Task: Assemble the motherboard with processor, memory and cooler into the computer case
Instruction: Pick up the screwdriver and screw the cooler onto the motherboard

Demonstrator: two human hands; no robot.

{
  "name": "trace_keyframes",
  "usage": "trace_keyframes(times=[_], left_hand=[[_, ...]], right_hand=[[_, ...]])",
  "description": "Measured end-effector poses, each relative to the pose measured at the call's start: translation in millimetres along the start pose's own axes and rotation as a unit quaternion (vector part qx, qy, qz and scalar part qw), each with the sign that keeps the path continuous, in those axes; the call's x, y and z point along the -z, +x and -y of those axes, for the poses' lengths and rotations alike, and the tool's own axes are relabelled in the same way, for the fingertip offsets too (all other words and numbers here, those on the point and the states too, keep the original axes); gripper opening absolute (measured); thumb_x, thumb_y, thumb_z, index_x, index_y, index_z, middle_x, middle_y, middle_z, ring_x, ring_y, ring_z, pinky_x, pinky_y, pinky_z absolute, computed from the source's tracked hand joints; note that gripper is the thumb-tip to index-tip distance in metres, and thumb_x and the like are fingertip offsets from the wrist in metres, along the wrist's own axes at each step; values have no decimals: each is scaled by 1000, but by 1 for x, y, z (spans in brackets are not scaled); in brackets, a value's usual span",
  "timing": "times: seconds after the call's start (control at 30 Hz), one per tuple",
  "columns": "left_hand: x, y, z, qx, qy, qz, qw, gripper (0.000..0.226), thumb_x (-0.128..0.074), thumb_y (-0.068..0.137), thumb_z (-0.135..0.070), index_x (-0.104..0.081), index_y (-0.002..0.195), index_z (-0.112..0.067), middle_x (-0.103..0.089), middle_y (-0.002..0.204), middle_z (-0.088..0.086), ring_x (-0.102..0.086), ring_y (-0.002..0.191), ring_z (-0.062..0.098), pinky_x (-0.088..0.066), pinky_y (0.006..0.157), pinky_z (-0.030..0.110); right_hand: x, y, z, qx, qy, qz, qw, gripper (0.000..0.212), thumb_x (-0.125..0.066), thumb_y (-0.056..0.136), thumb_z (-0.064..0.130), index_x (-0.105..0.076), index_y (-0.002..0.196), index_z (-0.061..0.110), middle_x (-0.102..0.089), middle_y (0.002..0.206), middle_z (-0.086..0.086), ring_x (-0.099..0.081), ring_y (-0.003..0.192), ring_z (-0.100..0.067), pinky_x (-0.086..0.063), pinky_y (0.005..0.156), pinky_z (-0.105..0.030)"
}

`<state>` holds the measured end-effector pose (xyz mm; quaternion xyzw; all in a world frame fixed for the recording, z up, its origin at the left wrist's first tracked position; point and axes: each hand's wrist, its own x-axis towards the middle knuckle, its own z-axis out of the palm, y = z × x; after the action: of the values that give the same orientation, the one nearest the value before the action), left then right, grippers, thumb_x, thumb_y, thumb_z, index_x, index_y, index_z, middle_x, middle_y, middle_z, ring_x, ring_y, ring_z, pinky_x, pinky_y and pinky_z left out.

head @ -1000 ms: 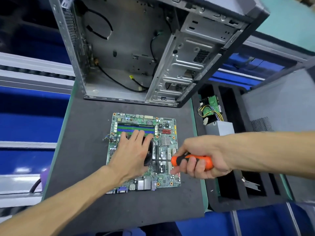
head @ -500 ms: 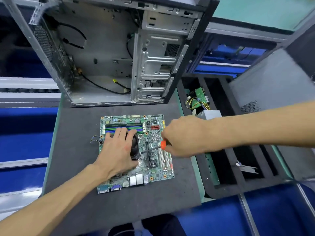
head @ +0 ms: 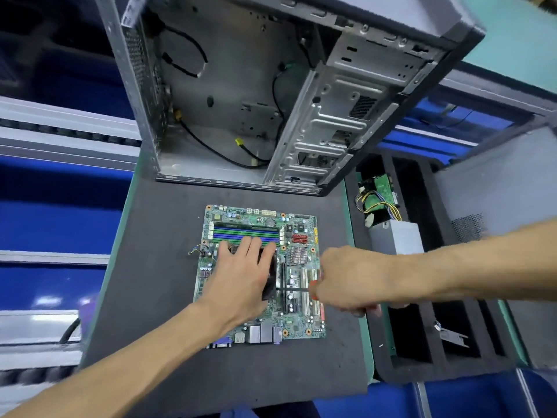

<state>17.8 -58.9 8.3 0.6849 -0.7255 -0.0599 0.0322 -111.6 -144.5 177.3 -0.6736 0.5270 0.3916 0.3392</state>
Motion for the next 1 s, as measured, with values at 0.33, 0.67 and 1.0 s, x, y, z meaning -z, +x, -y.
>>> trace_keyframes(times=[0.33,0.67,1.0], left_hand=[[-1,3,3,-23,-6,-14,1000,93,-73,57,-57,-50,130,-4,-54,102,13,-48,91,31,-39,72,46],[0,0,14,-12,-3,-14,1000,104,-67,58,-69,-47,141,-10,-58,117,6,-53,107,27,-44,86,45],[19,-19,54,3,-157,-24,987,120,-67,60,-78,-18,156,-25,-37,143,-4,-27,134,15,-12,113,30]], right_hand=[[6,5,-26,-188,581,248,752,35,-52,100,16,-64,107,-16,-45,59,-1,-36,30,-7,-25,23,-16],[5,-3,-55,-35,424,180,887,38,-52,101,35,-66,104,1,-44,56,2,-34,36,-4,-23,25,-14],[-1,2,-40,164,410,26,897,20,-62,98,24,-50,88,10,-55,64,-5,-43,44,-12,-29,32,-17]])
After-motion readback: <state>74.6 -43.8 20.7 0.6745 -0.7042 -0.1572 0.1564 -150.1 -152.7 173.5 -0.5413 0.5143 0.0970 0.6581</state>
